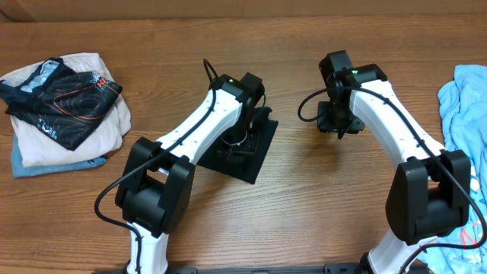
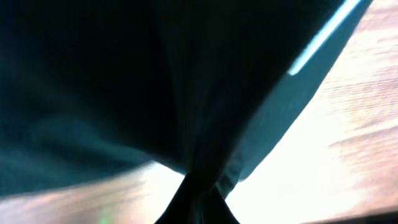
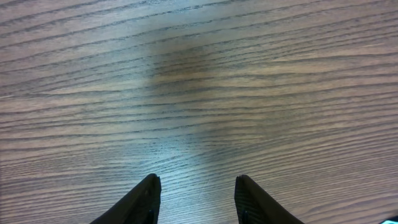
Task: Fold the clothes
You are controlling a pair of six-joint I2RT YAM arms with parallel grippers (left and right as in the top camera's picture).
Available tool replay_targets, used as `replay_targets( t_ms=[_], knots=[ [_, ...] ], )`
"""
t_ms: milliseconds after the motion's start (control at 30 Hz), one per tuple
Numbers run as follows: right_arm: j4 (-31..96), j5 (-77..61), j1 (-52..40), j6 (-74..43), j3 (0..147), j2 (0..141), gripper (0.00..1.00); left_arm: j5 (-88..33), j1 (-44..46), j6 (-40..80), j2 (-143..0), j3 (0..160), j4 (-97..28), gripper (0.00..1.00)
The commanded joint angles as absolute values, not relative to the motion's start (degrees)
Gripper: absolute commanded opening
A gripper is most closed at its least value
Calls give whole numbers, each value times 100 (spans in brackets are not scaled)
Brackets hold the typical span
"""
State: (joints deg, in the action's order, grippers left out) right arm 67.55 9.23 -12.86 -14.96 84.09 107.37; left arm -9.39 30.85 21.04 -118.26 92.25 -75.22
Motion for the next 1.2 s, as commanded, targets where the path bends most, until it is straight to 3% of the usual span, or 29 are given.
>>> replay_targets(
  t_ms=[0, 400, 700, 1000, 1067, 1167],
  knots=[
    [6742, 939, -1308, -1500, 8482, 10650, 42, -976, 3223, 2182, -11837, 9188, -7891, 4],
    [6742, 937, -1308, -1500, 8482, 10650, 43, -593, 3677, 2185, -11839, 8936, -8001, 5],
    [6742, 937, -1308, -1500, 8482, 10650, 42, -596, 3717, 2023, -11839, 8593, -7708, 30],
    [6744, 937, -1308, -1500, 8482, 10650, 43, -200, 3682, 1925, -11437, 9723, -8200, 31],
    [6742, 937, -1308, -1500, 8482, 10650, 43, -10, 3597, 1925, -11233, 10040, -8125, 49],
    [6731, 937, -1308, -1503, 8482, 10650, 43, 104, 3417, 1927, -11126, 10182, -7745, 59]
  ],
)
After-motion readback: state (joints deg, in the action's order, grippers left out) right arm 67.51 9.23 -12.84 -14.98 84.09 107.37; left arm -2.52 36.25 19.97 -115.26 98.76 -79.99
